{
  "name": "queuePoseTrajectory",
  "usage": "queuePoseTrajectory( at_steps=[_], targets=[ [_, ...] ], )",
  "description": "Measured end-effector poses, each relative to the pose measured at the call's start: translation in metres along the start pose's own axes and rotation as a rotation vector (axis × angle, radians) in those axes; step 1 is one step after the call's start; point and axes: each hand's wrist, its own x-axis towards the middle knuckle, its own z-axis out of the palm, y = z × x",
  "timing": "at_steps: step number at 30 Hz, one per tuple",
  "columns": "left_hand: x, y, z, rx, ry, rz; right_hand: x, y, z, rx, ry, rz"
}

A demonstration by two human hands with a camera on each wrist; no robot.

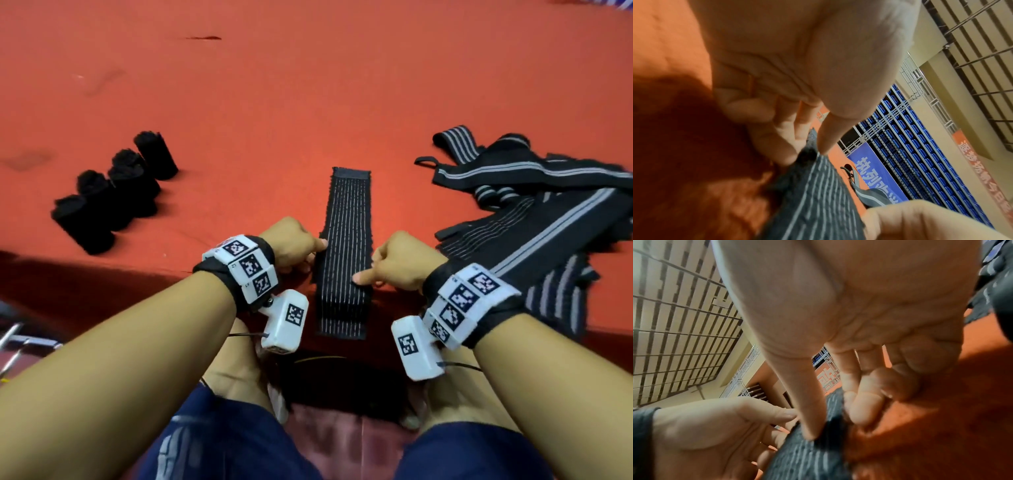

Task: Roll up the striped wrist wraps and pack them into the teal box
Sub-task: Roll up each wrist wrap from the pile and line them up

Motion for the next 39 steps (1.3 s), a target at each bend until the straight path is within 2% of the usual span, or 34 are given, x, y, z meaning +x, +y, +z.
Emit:
queuePoseTrajectory(
  at_steps=[2,5,9,13,17,21,24,27,32,39],
  targets=[
    [-0.012,-0.001,0.003,0.009,-0.032,0.021,-0.002,0.002,0.006,0.007,0.007,-0.028],
    [-0.025,-0.005,0.006,-0.058,-0.039,0.072,-0.003,0.010,0.009,0.206,0.053,-0.036],
    [-0.033,-0.013,0.009,-0.188,-0.023,0.127,-0.006,0.016,0.007,0.394,0.174,-0.037],
    [-0.038,-0.019,0.008,-0.172,-0.050,0.110,-0.008,0.015,0.005,0.655,0.311,-0.053],
    [-0.048,-0.024,0.008,-0.159,-0.127,0.073,-0.015,-0.002,-0.001,1.038,0.328,-0.062],
    [-0.058,-0.030,0.010,-0.100,-0.198,0.070,-0.019,-0.015,-0.005,1.251,0.292,-0.035],
    [-0.064,-0.036,0.012,-0.064,-0.290,0.095,-0.028,-0.020,-0.001,1.254,0.188,-0.007],
    [-0.069,-0.042,0.015,-0.075,-0.343,0.142,-0.032,-0.018,0.010,1.191,0.150,0.027],
    [-0.075,-0.049,0.019,-0.172,-0.345,0.178,-0.033,-0.011,0.036,1.074,0.174,0.084],
    [-0.081,-0.058,0.025,-0.276,-0.330,0.167,-0.032,-0.004,0.038,1.144,0.193,0.110]
  ],
)
